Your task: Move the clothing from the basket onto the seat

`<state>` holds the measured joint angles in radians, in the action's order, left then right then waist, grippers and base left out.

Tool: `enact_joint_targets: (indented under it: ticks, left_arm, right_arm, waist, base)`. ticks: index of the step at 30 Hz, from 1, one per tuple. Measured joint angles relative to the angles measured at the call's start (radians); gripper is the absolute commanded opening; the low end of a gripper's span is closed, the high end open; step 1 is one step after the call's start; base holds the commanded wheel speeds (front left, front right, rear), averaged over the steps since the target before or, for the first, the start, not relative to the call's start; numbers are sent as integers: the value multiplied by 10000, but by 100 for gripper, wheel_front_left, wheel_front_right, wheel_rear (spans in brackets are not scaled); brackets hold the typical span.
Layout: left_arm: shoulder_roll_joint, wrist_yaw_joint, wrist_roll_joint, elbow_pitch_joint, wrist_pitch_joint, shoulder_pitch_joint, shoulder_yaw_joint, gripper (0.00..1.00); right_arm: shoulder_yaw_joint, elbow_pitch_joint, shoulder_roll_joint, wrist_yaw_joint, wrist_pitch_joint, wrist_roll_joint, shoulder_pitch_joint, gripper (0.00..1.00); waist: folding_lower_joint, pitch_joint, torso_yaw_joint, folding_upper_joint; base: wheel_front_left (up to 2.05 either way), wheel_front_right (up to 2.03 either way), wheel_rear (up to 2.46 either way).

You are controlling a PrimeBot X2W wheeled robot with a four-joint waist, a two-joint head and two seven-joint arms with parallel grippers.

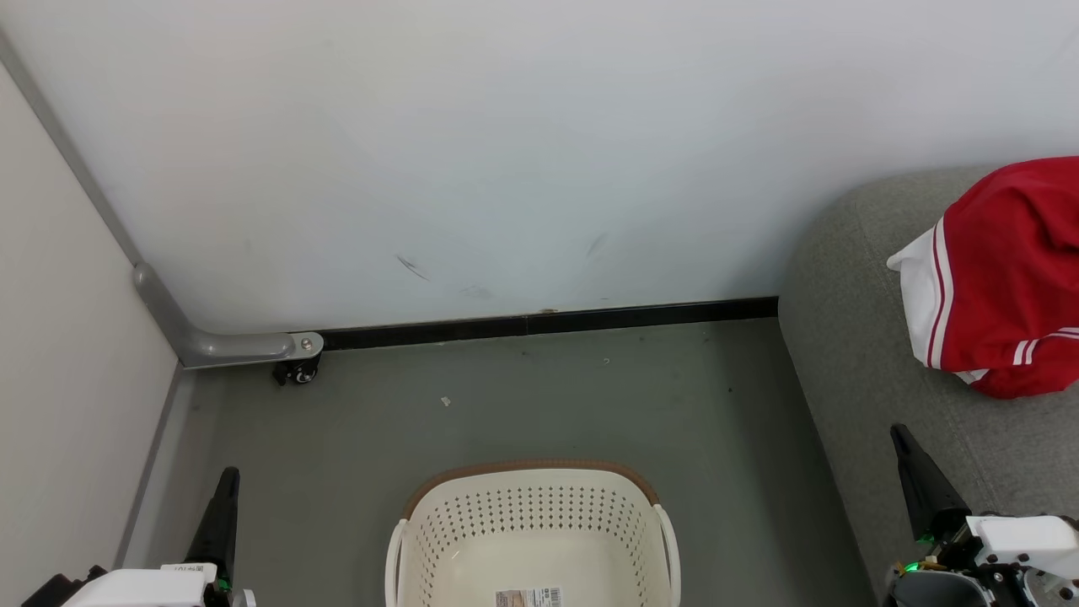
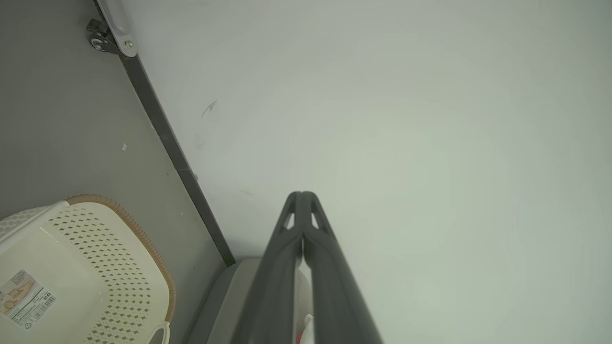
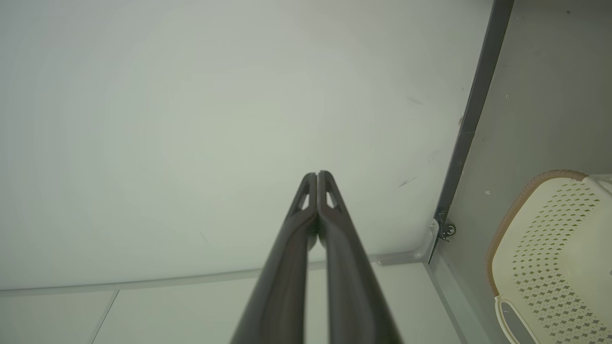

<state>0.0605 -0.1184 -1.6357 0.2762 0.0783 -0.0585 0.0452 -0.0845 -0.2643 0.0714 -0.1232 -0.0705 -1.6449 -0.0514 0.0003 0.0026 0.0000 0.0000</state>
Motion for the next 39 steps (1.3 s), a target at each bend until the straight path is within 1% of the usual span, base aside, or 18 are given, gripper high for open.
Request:
enact_joint_targets:
  ticks: [39]
  left_arm:
    - [-15,-2,2,10,8,-5,25,0]
  right_arm:
    - [-21,-15,-15,0,-2,6,-3,0]
  waist:
    - [-1,0,1,0]
  base:
    - [0,0,0]
